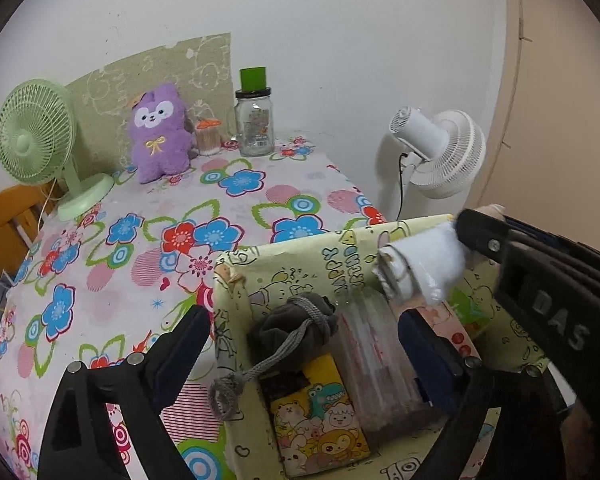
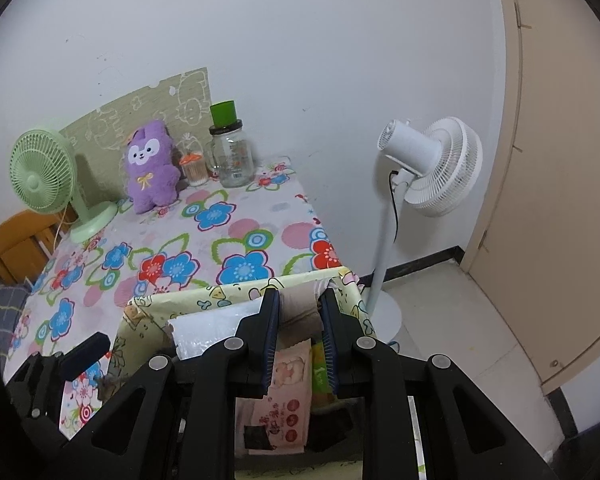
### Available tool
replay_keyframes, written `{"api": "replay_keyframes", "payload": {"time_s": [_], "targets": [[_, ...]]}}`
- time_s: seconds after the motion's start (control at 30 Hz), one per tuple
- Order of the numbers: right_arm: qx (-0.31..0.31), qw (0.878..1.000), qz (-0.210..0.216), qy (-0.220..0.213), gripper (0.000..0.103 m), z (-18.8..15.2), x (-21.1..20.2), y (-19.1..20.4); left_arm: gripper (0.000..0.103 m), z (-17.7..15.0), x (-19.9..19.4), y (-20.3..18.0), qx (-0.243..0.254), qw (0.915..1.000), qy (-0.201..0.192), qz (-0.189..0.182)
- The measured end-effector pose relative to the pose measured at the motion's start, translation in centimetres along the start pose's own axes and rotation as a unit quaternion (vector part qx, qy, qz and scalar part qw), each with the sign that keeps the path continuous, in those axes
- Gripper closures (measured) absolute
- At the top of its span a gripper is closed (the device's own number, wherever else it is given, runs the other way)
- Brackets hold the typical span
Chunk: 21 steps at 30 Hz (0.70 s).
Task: Organize soft objects
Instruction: 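Open the left tool into the box while the right tool releases the white roll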
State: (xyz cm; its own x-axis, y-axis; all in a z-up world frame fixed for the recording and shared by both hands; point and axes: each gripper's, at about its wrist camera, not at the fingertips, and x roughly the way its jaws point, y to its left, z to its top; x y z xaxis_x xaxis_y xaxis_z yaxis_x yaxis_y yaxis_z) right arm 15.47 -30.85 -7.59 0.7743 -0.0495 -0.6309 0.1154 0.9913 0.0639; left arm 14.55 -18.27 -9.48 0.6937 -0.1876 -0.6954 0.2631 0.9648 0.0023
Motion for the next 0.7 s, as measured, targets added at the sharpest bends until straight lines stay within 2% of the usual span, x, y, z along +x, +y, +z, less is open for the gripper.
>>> {"api": "replay_keyframes", "payload": {"time_s": [0.47,0.53,0.6,0.7], "targets": [[-0.008,0.999,0.042,0.022,0.077,-0.8,0.8,1.7,0.004,-0.1,-0.5,0.3,0.003,1.0000,0.001,0.009],[-0.014,0.999,0.045,0.023,0.063,-1.1,0.6,2.1,0.003,-0.1,-0.6,0.4,0.004,0.9999,0.004,0.016],[-0.009,0.999,0.051,0.017,0.029,-1.3,0.2,2.1,0.003,-0.2,-0.8,0.7,0.004,0.9999,0.002,0.017],[0.001,0.999,0.052,0.010,0.023,-1.4,-0.5,2.1,0.003,-0.3,-1.4,1.1,0.002,0.9998,-0.002,0.020]]}}
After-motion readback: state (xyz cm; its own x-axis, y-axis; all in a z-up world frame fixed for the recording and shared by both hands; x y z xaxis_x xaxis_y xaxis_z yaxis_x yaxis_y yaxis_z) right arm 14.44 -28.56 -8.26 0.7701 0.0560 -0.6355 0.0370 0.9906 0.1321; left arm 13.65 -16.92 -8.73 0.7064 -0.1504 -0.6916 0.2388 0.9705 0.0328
